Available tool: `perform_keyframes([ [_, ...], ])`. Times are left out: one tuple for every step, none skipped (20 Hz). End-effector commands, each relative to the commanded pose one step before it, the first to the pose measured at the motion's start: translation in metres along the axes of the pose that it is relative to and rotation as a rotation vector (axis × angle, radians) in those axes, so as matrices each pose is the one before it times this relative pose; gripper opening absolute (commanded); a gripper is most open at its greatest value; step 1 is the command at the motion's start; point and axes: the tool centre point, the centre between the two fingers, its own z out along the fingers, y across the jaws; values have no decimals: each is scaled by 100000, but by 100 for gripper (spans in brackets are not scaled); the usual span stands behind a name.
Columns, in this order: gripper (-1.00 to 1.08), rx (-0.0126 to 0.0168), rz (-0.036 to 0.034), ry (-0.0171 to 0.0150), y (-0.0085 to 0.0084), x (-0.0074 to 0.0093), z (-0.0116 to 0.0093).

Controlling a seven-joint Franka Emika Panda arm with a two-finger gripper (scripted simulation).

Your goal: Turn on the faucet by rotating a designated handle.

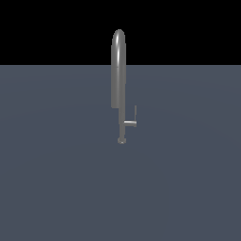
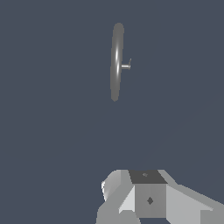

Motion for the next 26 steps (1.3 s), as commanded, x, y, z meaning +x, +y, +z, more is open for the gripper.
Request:
perform_keyframes([
  [-100, 1415, 1529, -1401, 3, 568, 144],
  [-100, 735, 786, -704, -1, 293, 65],
  [-100, 808, 864, -774, -1, 322, 72],
  [-100, 883, 944, -845, -1, 351, 78],
  [-100, 959, 1025, -918, -1, 382, 85],
  [-100, 1036, 1107, -991, -1, 412, 92],
  [-100, 1116, 1191, -1067, -1, 444, 99],
  [-100, 1194, 1274, -1142, -2, 475, 106],
  [-100, 1276, 1360, -1219, -2, 507, 113],
  [-100, 1360, 1448, -1298, -1, 540, 120],
  [-100, 1441, 1533, -1375, -1, 572, 127],
  [-100, 1479, 1572, -1410, -1, 587, 130],
  [-100, 1491, 1583, -1420, -1, 591, 131],
  [-100, 1504, 1595, -1431, -1, 596, 131],
  [-100, 1517, 1605, -1441, -1, 600, 132],
  [-100, 1528, 1615, -1450, -1, 604, 132],
  [-100, 1541, 1625, -1460, -1, 609, 133],
  [-100, 1553, 1635, -1470, -1, 613, 133],
  [-100, 1566, 1645, -1480, -1, 617, 134],
  [-100, 1577, 1654, -1489, -1, 621, 134],
  [-100, 1590, 1663, -1499, -1, 625, 135],
  [-100, 1602, 1672, -1508, -1, 629, 135],
  [-100, 1614, 1681, -1518, -1, 632, 136],
  [-100, 1626, 1690, -1528, -1, 636, 136],
  [-100, 1639, 1699, -1538, -1, 640, 137],
  [-100, 1651, 1707, -1547, -1, 644, 137],
])
